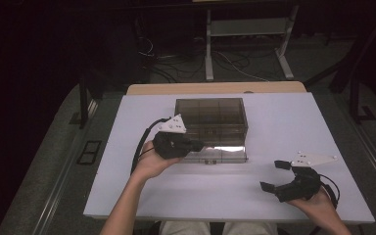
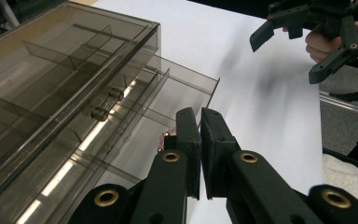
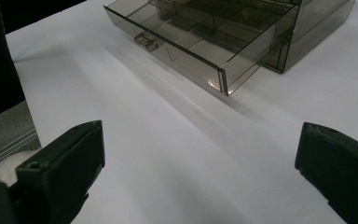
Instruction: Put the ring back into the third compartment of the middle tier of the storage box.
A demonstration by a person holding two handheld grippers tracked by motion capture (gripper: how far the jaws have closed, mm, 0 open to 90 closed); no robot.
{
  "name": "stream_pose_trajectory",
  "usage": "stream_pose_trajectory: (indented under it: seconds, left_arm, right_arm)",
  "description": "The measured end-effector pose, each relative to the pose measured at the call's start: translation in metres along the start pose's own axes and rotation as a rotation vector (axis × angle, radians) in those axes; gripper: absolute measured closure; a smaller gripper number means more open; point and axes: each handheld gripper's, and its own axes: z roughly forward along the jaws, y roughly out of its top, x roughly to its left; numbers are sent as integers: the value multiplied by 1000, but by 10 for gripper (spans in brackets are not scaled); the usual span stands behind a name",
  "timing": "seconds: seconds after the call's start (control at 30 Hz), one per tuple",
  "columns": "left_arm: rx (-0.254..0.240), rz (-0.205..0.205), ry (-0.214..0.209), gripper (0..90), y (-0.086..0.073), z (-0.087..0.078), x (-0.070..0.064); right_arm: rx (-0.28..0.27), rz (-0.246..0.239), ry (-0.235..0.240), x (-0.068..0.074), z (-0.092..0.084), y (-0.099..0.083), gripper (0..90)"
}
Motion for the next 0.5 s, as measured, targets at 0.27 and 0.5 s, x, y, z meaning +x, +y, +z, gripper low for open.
stream_pose_trajectory:
  seconds: [0.27, 0.5]
  left_arm:
    - [2, 14, -10, 862, 8, 7, -3]
    - [4, 19, -20, 862, 14, 13, -2]
  right_arm:
    - [3, 4, 0, 0, 0, 0, 9]
    - [2, 5, 2, 0, 0, 0, 9]
